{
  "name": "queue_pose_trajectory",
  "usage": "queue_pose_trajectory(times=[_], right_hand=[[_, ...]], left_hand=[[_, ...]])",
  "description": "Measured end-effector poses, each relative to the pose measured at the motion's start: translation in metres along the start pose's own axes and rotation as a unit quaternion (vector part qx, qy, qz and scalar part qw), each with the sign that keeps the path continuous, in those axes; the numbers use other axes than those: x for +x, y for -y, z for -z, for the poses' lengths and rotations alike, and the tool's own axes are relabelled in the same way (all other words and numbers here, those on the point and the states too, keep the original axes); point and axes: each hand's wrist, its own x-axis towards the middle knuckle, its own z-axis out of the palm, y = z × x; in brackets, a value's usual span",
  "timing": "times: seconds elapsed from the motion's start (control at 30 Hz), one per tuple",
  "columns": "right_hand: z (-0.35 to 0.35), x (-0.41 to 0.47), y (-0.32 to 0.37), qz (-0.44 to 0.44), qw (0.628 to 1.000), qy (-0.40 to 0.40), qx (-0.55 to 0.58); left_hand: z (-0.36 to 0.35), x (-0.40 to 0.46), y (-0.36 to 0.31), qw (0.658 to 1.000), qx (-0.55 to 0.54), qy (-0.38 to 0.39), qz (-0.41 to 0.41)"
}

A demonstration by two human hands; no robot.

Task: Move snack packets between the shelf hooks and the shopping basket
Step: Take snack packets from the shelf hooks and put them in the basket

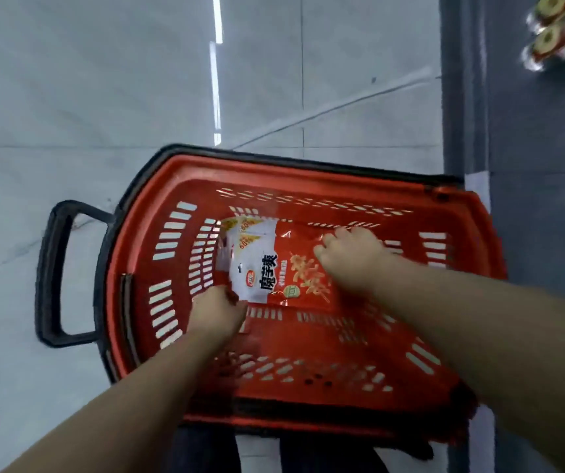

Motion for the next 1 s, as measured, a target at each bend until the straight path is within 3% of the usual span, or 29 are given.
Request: queue_pose_trajectory(times=[0.13,0.33,0.47,0.57,0.83,0.93,1.0], right_hand=[[-0.055,0.095,0.003,0.000,1.000,-0.015,0.005],[-0.111,0.177,0.039,0.024,0.998,-0.048,0.039],[-0.126,0.199,0.046,-0.069,0.976,-0.060,0.196],[-0.123,0.202,0.040,-0.066,0.951,-0.053,0.298],[-0.110,0.137,0.040,0.020,0.911,-0.086,0.402],[-0.109,0.113,0.027,-0.002,0.879,-0.116,0.462],[-0.111,0.099,0.021,-0.063,0.848,-0.139,0.508]], left_hand=[[-0.058,0.090,0.019,0.992,-0.068,0.028,0.106],[-0.104,0.149,0.042,0.933,-0.248,0.130,0.227],[-0.111,0.168,0.041,0.909,-0.279,0.197,0.238],[-0.111,0.175,0.036,0.888,-0.323,0.233,0.228],[-0.104,0.140,0.012,0.859,-0.413,0.203,0.225],[-0.102,0.141,0.006,0.838,-0.481,0.169,0.197],[-0.096,0.140,0.005,0.825,-0.515,0.139,0.186]])
